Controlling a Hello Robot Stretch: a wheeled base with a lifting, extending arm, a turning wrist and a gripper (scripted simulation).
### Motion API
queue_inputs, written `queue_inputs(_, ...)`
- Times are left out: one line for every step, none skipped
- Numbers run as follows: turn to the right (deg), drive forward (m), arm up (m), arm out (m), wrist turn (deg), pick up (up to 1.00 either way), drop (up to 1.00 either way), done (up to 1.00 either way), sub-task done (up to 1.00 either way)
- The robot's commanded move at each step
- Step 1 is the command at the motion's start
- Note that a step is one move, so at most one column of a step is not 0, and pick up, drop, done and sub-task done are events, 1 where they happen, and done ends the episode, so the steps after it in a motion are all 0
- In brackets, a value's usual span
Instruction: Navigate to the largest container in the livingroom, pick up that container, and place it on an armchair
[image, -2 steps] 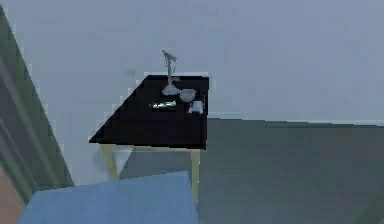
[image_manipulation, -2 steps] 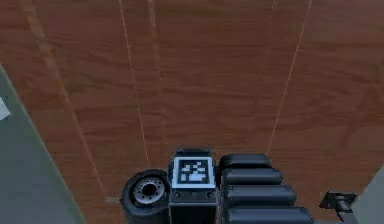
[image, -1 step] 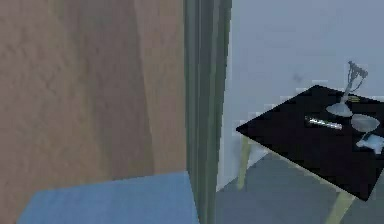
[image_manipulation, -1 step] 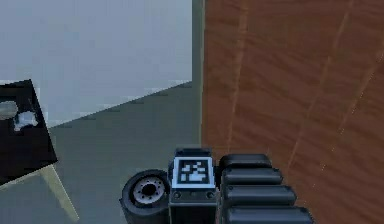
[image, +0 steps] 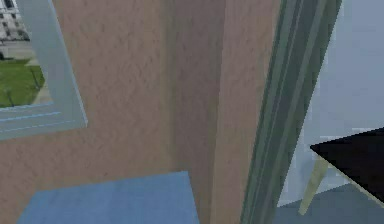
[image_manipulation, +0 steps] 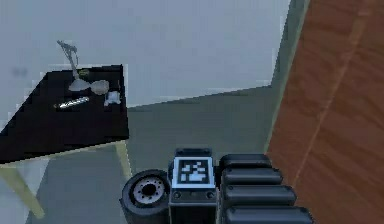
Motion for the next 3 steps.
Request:
queue_inputs(0.0,0.05,0.00,0.00,0.0,0.00,0.00,0.00,0.00)
queue_inputs(-45.0,0.00,0.00,0.00,0.0,0.00,0.00,0.00,0.00)
queue_inputs(-30.0,0.00,0.00,0.00,0.0,0.00,0.00,0.00,0.00)
